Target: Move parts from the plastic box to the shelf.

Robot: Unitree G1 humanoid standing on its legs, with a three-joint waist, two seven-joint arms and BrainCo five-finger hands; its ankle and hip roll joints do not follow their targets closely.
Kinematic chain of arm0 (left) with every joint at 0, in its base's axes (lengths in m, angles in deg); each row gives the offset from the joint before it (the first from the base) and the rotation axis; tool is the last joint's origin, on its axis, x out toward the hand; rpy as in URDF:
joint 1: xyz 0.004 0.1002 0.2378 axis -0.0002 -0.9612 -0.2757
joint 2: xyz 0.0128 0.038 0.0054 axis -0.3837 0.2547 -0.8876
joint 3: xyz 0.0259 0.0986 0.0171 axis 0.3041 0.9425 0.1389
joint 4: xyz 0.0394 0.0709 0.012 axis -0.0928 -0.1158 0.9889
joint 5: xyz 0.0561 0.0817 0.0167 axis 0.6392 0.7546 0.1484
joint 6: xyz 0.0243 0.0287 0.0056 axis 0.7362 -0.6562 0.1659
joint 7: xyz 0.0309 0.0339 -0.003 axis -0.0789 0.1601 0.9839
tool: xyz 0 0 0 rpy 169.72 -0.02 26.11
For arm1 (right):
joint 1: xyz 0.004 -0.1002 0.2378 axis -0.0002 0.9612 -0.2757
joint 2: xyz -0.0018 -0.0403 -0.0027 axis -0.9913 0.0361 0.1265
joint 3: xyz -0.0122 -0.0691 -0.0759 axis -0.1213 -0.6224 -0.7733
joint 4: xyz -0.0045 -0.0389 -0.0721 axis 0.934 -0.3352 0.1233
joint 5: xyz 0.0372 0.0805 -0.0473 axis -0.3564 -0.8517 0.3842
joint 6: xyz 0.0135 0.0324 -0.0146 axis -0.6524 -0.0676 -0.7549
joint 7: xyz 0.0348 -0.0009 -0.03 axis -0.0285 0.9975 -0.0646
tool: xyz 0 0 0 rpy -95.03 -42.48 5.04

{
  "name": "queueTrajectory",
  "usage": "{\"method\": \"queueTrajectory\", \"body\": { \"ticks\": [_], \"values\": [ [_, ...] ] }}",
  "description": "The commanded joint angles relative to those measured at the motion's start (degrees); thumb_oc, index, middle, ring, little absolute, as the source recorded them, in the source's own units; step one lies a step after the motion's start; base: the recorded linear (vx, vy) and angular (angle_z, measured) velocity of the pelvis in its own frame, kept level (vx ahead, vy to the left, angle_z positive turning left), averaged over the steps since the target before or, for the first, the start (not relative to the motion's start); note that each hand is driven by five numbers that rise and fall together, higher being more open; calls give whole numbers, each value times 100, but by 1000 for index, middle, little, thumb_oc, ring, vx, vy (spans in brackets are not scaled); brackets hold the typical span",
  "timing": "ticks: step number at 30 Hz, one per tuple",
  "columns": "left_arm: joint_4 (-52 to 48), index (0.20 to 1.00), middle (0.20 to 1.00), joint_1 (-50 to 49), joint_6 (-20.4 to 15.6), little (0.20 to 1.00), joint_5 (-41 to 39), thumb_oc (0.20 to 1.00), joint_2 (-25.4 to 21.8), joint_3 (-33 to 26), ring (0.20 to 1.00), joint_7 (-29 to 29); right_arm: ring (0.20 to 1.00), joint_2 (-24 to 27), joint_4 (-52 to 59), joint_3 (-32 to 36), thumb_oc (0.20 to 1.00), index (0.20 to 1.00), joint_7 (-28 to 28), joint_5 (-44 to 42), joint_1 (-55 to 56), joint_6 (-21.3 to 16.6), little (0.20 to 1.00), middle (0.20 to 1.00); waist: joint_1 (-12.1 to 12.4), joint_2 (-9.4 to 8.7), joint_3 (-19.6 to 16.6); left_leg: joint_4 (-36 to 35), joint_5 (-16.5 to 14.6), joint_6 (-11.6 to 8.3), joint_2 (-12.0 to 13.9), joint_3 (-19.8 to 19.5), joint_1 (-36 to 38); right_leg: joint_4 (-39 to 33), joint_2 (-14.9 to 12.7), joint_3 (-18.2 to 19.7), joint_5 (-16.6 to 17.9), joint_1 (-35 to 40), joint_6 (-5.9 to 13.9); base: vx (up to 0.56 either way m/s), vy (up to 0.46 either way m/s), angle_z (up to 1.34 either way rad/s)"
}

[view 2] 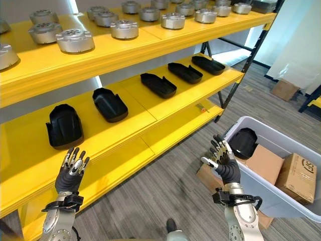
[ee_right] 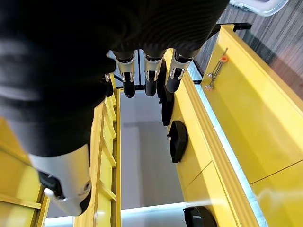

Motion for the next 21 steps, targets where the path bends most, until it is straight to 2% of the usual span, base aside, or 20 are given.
{"method": "queueTrajectory", "body": {
  "ticks": [1, 7, 9, 10, 11, 12, 13, 14, 15, 16, 17, 18, 19, 20, 21],
  "values": [
    [-237, 1000, 1000, -57, -238, 1000, 188, 1000, -216, -155, 1000, -24, 1000, 193, 55, 119, 1000, 1000, -43, -88, -435, -178, 1000, 1000, 38, 441, 97, -918, 835, 183, -95, 161, -117, 421, 632, -221, -387, -2, -72, -43, 156, -35],
    [-213, 1000, 1000, 56, -187, 1000, 275, 1000, -390, -92, 1000, -90, 1000, 90, 72, 116, 1000, 1000, -54, -119, -363, -122, 1000, 1000, -55, 457, 301, -894, 798, 288, -117, 187, -74, 1239, 645, -308, -606, -330, -17, -40, 99, -5],
    [-196, 1000, 1000, 114, -181, 1000, 339, 1000, -456, -79, 1000, -154, 1000, 61, 74, 91, 1000, 1000, -80, -107, -371, -147, 1000, 1000, -49, 467, 406, -888, 762, 329, -94, 267, -52, 1796, 590, -540, -697, -568, 31, -30, 84, 1],
    [-201, 1000, 1000, 95, -188, 1000, 431, 1000, -483, -153, 1000, -241, 1000, -4, 36, 15, 1000, 1000, -107, -101, -350, -142, 1000, 1000, 58, 463, 540, -978, 660, 327, -53, 500, 187, 2070, 183, -1282, -573, -721, 117, 0, 74, -3],
    [-201, 1000, 1000, 98, -187, 1000, 431, 1000, -483, -155, 1000, -241, 1000, -5, 35, 15, 1000, 1000, -107, -101, -353, -141, 1000, 1000, 62, 467, 533, -982, 676, 325, -47, 505, 171, 2044, 190, -1279, -542, -729, 116, 29, 45, -55],
    [-204, 1000, 1000, 70, -189, 1000, 415, 1000, -475, -216, 1000, -267, 1000, -24, -10, -24, 1000, 1000, -121, -94, -363, -127, 1000, 1000, 126, 478, 562, -1013, 616, 296, -16, 633, 274, 1904, -81, -1681, -383, -702, 135, 44, -17, -84],
    [-210, 1000, 1000, 34, -183, 1000, 402, 1000, -462, -277, 1000, -266, 1000, -16, -24, -31, 1000, 1000, -117, -93, -378, -105, 1000, 1000, 148, 478, 567, -1032, 566, 283, 7, 730, 327, 1742, -227, -1885, -218, -726, 158, 91, -57, -119],
    [-220, 1000, 1000, -7, -188, 1000, 350, 1000, -463, -399, 1000, -286, 1000, 72, -18, -44, 1000, 1000, -107, -22, -474, -66, 1000, 1000, 199, 517, 659, -998, 480, 224, 105, 920, 365, 1364, -564, -2268, 59, -918, 243, 77, -59, -95],
    [-220, 1000, 1000, -9, -188, 1000, 348, 1000, -460, -399, 1000, -284, 1000, 76, -17, -44, 1000, 1000, -108, -22, -473, -65, 1000, 1000, 195, 529, 681, -994, 455, 222, 117, 916, 399, 1367, -553, -2276, 42, -882, 248, 94, -63, -107],
    [-238, 1000, 1000, -50, -184, 1000, 319, 1000, -463, -416, 1000, -269, 1000, 109, -37, -65, 1000, 1000, -96, -22, -507, -60, 1000, 1000, 212, 533, 706, -956, 391, 207, 135, 1001, 437, 1120, -685, -2406, 204, -856, 290, 219, -69, -99],
    [-248, 1000, 1000, -108, -151, 1000, 309, 1000, -448, -440, 1000, -246, 1000, 137, -89, -84, 1000, 1000, -107, 3, -563, -31, 1000, 1000, 234, 559, 733, -881, 182, 141, 215, 1117, 580, 815, -941, -2595, 379, -956, 464, 153, -83, -95],
    [-252, 1000, 1000, -111, -151, 1000, 307, 1000, -443, -441, 1000, -242, 1000, 142, -82, -84, 1000, 1000, -108, 3, -562, -26, 1000, 1000, 228, 531, 757, -853, 247, 150, 195, 1169, 538, 780, -965, -2633, 476, -970, 411, 242, -89, -77],
    [-258, 1000, 1000, -146, -142, 1000, 308, 1000, -434, -436, 1000, -215, 1000, 144, -78, -95, 1000, 1000, -99, 18, -557, -19, 1000, 1000, 252, 554, 756, -834, 85, 106, 250, 1200, 667, 631, -1057, -2739, 533, -933, 553, 197, -153, -56],
    [-271, 1000, 1000, -208, -128, 1000, 325, 1000, -386, -423, 1000, -134, 1000, 146, -29, -52, 1000, 1000, -65, 43, -478, 9, 1000, 1000, 201, 489, 769, -769, -51, 40, 271, 1238, 778, 478, -1179, -2719, 754, -916, 636, 198, -155, -35],
    [-274, 1000, 1000, -212, -129, 1000, 325, 1000, -382, -421, 1000, -131, 1000, 149, -19, -48, 1000, 1000, -63, 44, -470, 13, 1000, 1000, 194, 446, 785, -746, 20, 49, 235, 1285, 732, 466, -1221, -2744, 837, -948, 587, 188, -169, -6]
  ]
}}
